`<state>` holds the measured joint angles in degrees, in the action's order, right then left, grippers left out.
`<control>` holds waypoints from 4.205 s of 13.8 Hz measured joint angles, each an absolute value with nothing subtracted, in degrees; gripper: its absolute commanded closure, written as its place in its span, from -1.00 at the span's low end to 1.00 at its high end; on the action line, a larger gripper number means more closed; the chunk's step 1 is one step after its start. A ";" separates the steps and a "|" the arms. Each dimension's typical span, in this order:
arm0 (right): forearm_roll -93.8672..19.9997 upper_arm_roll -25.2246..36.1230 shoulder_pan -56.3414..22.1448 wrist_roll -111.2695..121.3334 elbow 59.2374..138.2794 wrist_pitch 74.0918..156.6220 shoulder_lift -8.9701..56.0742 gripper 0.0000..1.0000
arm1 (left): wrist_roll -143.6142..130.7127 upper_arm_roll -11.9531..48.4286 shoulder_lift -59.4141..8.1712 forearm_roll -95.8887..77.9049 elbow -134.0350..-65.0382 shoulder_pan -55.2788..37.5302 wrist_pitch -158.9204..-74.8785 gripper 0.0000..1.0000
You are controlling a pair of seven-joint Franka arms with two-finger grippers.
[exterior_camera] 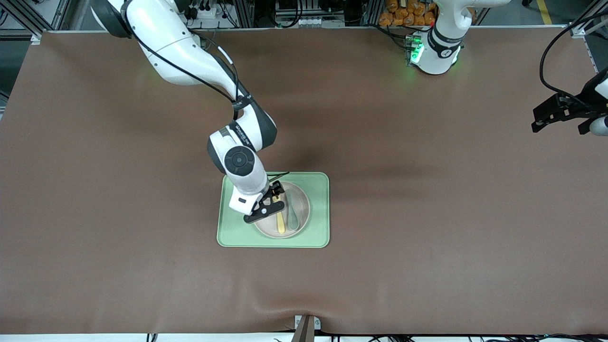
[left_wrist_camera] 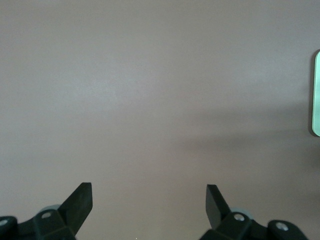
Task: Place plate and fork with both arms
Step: 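Lower the right gripper and grasp the yellow fork's handle, then lift the fork and set it on the placemat beside the plate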
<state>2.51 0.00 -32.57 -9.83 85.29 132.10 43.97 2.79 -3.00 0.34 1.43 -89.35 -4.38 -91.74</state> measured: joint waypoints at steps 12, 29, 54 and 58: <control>5.67 0.41 -35.47 -9.57 85.37 133.37 45.69 -0.82 | 2.79 -3.00 -0.39 1.43 -89.75 -4.49 -91.74 -1.00; 5.63 0.93 -35.06 -9.81 85.14 137.21 47.50 1.00 | 2.79 -2.97 -0.58 1.43 -90.07 -4.79 -91.74 -1.00; -6.69 -0.77 -21.81 -14.39 86.85 122.16 40.79 1.00 | 2.79 -2.94 -0.96 1.43 -90.34 -4.98 -91.74 -1.00; -6.69 -0.77 -21.24 -14.39 88.19 122.50 41.22 1.00 | 2.79 -2.93 -0.98 1.43 -90.48 -4.99 -91.74 -1.00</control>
